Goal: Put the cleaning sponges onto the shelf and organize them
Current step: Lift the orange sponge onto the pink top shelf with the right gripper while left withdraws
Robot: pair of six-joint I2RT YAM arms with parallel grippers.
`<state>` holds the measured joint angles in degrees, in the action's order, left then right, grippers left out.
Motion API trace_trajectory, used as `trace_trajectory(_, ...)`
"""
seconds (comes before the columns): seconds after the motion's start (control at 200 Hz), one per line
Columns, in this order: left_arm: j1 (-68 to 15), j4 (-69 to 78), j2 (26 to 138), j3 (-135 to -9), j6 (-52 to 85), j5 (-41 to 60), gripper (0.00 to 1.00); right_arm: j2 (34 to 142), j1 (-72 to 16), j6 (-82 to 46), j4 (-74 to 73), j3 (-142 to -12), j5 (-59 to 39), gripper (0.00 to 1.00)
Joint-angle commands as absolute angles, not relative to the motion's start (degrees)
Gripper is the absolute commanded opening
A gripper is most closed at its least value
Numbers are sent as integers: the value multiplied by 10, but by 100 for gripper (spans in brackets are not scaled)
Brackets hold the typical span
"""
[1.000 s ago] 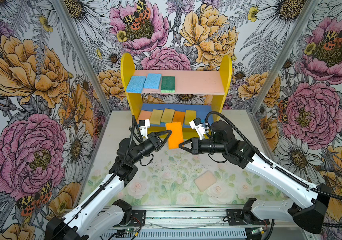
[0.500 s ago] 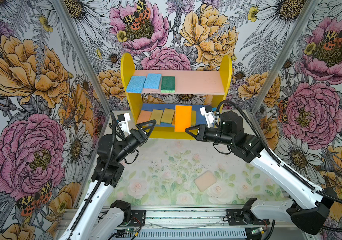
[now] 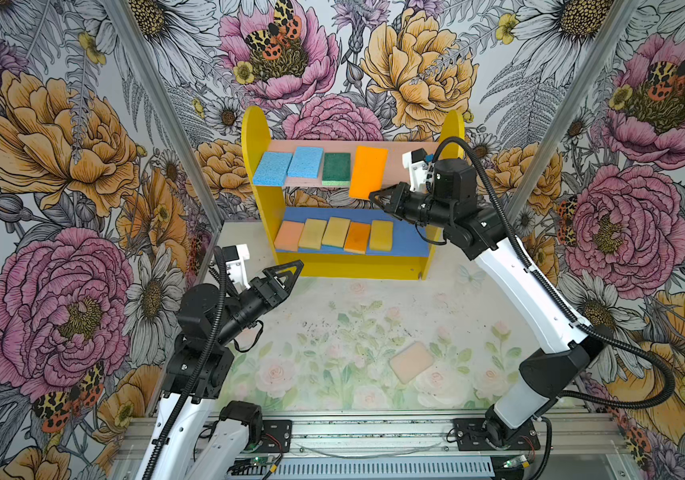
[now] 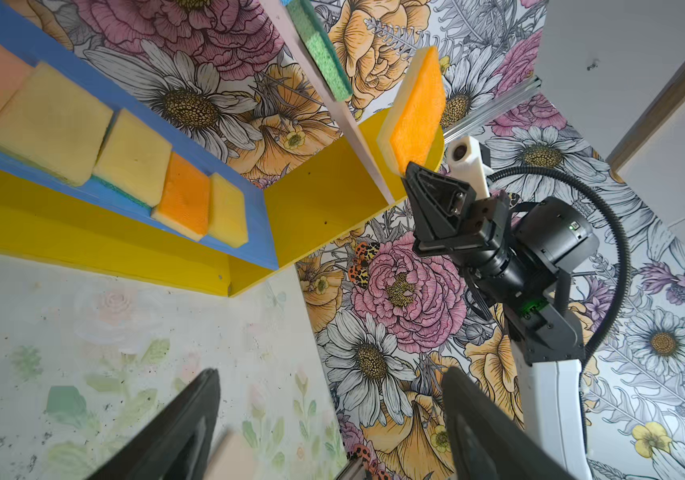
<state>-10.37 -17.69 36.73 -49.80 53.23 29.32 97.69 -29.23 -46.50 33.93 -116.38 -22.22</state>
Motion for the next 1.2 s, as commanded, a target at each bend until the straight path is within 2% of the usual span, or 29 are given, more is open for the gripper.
trace_trajectory(0.0,-91,-199,359,-494,510,314,84,1018,-276,-449,386,-1237,-243,0)
trace_trajectory(0.305,-50,-206,361,-487,512,356,84,1106,-251,-453,428,-1359,-260,0)
trace_trajectory(0.835,-30,-214,369,-485,515,368,84,1149,-243,-471,432,-1395,-278,0)
trace_trajectory(1.1,-27,-214,370,-482,522,368,84,1154,-240,-473,432,-1401,-281,21)
trace_trajectory(1.195,-25,-214,370,-481,523,369,84,1155,-238,-475,432,-1402,-279,33)
